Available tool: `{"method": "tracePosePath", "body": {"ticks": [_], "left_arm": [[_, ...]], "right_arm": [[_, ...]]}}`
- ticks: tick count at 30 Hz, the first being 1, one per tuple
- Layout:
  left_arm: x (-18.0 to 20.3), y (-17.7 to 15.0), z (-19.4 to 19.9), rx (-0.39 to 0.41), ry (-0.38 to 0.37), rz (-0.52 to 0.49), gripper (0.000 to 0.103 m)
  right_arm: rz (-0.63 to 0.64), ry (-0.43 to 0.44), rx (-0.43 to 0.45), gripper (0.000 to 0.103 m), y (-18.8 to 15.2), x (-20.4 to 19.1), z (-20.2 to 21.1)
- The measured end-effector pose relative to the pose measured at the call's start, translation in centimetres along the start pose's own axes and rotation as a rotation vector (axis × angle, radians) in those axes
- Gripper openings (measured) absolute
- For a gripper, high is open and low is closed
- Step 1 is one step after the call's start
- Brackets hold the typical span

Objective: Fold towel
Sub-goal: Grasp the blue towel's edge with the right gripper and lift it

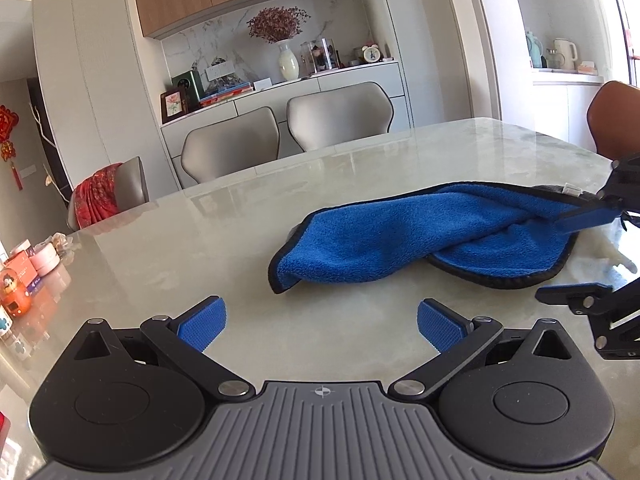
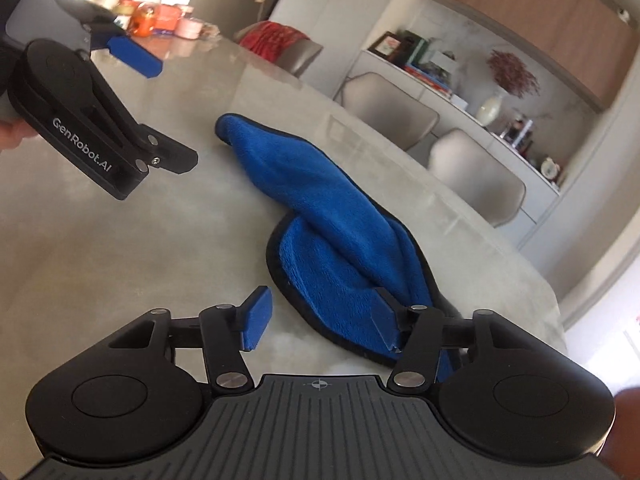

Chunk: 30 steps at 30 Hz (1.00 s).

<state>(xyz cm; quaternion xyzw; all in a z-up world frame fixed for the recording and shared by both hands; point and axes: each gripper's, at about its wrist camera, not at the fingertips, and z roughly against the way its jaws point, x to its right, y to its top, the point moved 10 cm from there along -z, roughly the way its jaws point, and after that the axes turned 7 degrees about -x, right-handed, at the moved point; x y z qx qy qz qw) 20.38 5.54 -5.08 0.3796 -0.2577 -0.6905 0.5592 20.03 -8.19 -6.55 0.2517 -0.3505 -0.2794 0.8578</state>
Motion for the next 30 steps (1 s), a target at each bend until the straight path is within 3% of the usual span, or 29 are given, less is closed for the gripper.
{"method": "tracePosePath", "body": {"ticks": [5, 11, 16, 17, 18, 19, 25, 30], "left_arm": [[-0.7, -0.2, -0.3, 0.0, -0.003, -0.001, 0.103], [-1.2, -0.3, -0.5, -0.003, -0.006, -0.011, 0.103], [-1.3, -0.3, -0.6, 0.0, -0.014, -0.014, 0.103], [-1.3, -0.3, -0.7, 0.0, -0.015, -0.015, 0.103], [-1.3, -0.3, -0.7, 0.001, -0.017, -0.018, 0.103], [-1.2, -0.3, -0.7, 0.004, -0.018, -0.023, 0.103], [-0.7, -0.1, -0.6, 0.02, -0.027, -0.054, 0.103], [0.2, 0.2, -0.3, 0.046, -0.036, -0.092, 0.103]], "right_arm": [[0.082, 0.014, -0.011, 0.04, 0.8, -1.5, -1.5], [0.046, 0.046, -0.049, 0.027, 1.6, -0.9, -2.9], [0.016, 0.064, -0.07, 0.026, 2.0, -0.4, -3.4], [0.012, 0.064, -0.071, 0.022, 1.9, -0.3, -3.5], [0.009, 0.068, -0.072, 0.011, 1.9, -0.2, -3.6], [0.003, 0.069, -0.073, 0.01, 1.8, -0.1, -3.7], [-0.04, 0.04, 0.024, 0.008, 2.6, 2.0, -1.9], [-0.103, -0.034, 0.122, 0.008, 4.3, 6.1, 1.6]]}}
